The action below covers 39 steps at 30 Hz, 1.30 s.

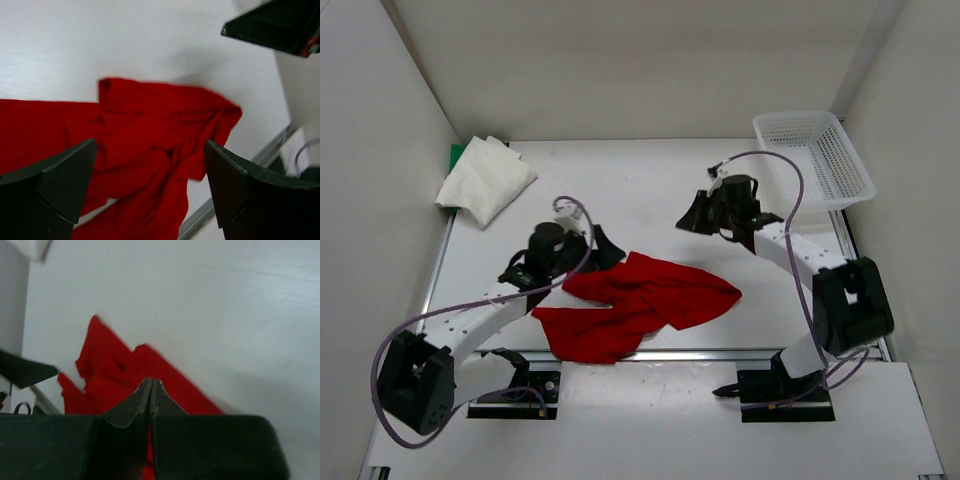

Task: Fold and stack the t-shirts
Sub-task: Grab crumpled tshirt from bin with the right arm, then move the tshirt to the center of the board

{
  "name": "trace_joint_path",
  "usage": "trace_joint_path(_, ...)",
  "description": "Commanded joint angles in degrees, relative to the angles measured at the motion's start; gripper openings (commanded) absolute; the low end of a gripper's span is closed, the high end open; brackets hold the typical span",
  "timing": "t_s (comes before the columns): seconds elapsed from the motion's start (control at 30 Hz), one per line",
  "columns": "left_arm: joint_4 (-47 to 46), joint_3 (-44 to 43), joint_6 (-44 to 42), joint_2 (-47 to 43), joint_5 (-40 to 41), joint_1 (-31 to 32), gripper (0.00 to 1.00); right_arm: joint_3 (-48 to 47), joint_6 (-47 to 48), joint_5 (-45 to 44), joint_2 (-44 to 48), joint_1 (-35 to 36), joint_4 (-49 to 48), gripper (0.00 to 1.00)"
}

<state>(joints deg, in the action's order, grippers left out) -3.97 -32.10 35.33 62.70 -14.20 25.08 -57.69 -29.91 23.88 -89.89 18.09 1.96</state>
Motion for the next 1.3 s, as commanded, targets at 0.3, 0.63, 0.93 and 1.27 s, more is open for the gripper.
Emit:
trace_joint_path(0.3, 7.4, -8.1, -12.5, 10.3, 14.1, 12.8, 0.99, 33.2, -3.8, -12.8, 38.3, 7.1, -0.1, 0.39)
trace_joint_path(0.63, 10.6, -10.7, -15.8, 17.9, 16.6, 13.9, 0.99, 41.0, -6.0, -13.8, 49.1, 8.2, 14.4, 0.55)
trace_joint_path(0.93, 7.0, -11.4, -12.8, 22.5, 11.3, 13.1, 0.09, 40.6, -7.2, -11.4, 37.2, 17.4, 6.5, 0.58)
trace_joint_path(1.27, 7.5, -18.0, -9.5, 14.7, 7.2, 12.2, 0.00, 36.1, -3.9, -13.2, 27.9, 9.8, -1.7, 0.00)
